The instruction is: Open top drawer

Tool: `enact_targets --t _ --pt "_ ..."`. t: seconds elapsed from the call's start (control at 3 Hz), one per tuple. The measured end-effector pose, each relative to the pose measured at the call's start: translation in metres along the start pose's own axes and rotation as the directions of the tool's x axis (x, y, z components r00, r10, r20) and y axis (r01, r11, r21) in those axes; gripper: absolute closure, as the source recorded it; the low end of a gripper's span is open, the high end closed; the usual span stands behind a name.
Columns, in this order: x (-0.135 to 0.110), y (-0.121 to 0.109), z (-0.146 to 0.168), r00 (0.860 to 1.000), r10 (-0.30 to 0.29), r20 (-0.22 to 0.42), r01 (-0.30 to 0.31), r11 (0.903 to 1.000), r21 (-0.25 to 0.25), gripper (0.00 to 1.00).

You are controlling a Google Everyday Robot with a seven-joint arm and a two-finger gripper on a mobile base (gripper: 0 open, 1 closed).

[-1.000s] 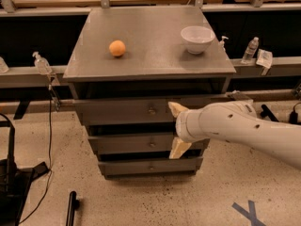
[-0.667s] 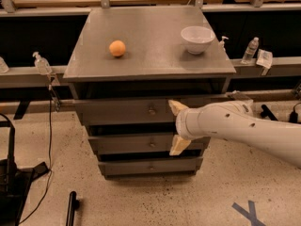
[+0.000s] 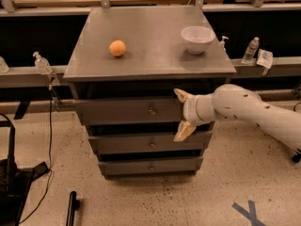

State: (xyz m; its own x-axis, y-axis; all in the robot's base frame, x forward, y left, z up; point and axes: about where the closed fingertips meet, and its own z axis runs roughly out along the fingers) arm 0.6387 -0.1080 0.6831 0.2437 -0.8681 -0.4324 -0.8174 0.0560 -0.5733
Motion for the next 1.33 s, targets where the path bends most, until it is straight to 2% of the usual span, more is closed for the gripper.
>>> enact_targets --t 0.33,0.67,1.0,1.33 --pt "0.007 -0.021 0.003 0.999 0.019 0.037 -0.018 0.9996 -0.021 0.00" --pt "0.014 -0.039 0.010 0.996 0.065 0.060 -0.061 0.9962 -0.063 0.00" --pt "0.023 -0.050 0.018 0.991 0.117 0.058 -0.111 0.9876 -0.111 0.00" --pt "0.028 -0.048 0.024 0.985 0.159 0.064 -0.147 0.9756 -0.163 0.13"
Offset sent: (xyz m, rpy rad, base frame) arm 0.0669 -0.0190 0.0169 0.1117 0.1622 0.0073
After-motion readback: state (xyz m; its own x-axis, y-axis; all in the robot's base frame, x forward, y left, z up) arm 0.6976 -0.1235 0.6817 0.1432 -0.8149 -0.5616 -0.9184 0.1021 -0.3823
